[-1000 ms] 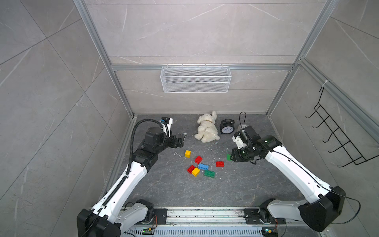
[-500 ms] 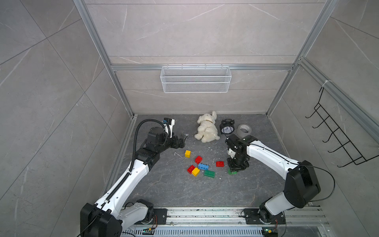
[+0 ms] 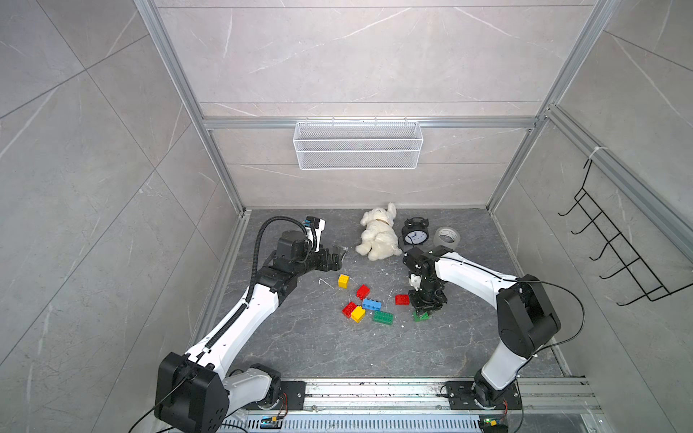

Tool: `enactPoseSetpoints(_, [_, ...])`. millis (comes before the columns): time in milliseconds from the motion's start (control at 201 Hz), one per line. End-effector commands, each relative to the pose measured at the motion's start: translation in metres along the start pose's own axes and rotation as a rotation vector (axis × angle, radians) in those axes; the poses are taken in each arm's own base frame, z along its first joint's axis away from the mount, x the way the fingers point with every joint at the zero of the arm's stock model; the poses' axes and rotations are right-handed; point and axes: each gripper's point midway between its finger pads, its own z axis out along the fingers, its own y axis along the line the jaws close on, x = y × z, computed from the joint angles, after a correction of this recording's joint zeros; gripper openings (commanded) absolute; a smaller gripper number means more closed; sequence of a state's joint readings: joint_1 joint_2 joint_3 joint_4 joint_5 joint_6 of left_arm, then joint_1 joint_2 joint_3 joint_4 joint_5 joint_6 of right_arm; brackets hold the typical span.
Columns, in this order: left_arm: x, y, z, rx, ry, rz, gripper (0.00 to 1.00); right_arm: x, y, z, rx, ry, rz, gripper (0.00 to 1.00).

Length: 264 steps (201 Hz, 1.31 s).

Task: Assemble the letter r with lego
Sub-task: Place the lego brick at the center of the board.

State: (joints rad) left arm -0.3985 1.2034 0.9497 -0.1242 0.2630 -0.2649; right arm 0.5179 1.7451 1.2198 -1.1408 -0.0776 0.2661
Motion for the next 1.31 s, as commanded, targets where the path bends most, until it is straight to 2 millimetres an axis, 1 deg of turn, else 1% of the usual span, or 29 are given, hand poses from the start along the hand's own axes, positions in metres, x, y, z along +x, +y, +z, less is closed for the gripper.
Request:
enactPoseSetpoints(0, [-0.025,-0.013,-0.008,0.049,-0.079,0.016,1.0,-0.007,0.002,0.002,0.012,0.006,-0.036,0.21])
enactPoseSetpoints(100, [-0.022,-0.014,-0.009,0.055,-0.076,0.011,1.0,-0.012,0.004,0.006,0.019,0.018,-0.051,0.21])
enactPoseSetpoints(249, [-0.014,-0.012,-0.012,0.053,-0.073,0.004,1.0,-0.02,0.006,0.006,0.039,0.014,-0.064,0.22])
enactPoseSetpoints(468, [-0.011,-0.013,-0.014,0.059,-0.071,-0.009,1.0,-0.028,0.009,0.005,0.047,0.015,-0.077,0.23])
enactPoseSetpoints(533, [-0.01,-0.013,-0.013,0.058,-0.064,-0.013,1.0,-0.028,0.01,0.006,0.057,0.013,-0.08,0.25])
enactPoseSetpoints(592, [-0.008,-0.012,-0.012,0.058,-0.059,-0.014,1.0,-0.028,0.01,0.007,0.073,0.006,-0.08,0.3])
enactPoseSetpoints(712, [-0.009,-0.012,-0.012,0.054,-0.061,-0.01,1.0,-0.035,0.012,0.003,0.092,-0.047,-0.076,0.41])
enactPoseSetpoints(851, [-0.009,-0.013,-0.01,0.06,-0.051,-0.011,1.0,-0.044,0.023,-0.007,0.081,-0.121,-0.093,0.5])
enactPoseSetpoints(986, [-0.009,-0.013,-0.011,0.061,-0.045,-0.008,1.0,-0.048,0.031,-0.019,0.07,-0.203,-0.104,0.54])
enactPoseSetpoints(1145, [-0.009,-0.011,-0.015,0.045,-0.052,-0.004,1.0,-0.045,0.025,-0.029,0.067,-0.327,-0.067,0.55])
enactPoseSetpoints(1229, [-0.008,-0.008,-0.018,0.025,-0.065,0.0,0.99,-0.039,0.024,-0.03,0.037,-0.394,-0.063,0.55])
enactPoseSetpoints(1309, [-0.008,-0.003,-0.02,0.001,-0.093,-0.002,0.99,-0.033,0.021,-0.025,0.026,-0.423,-0.06,0.54])
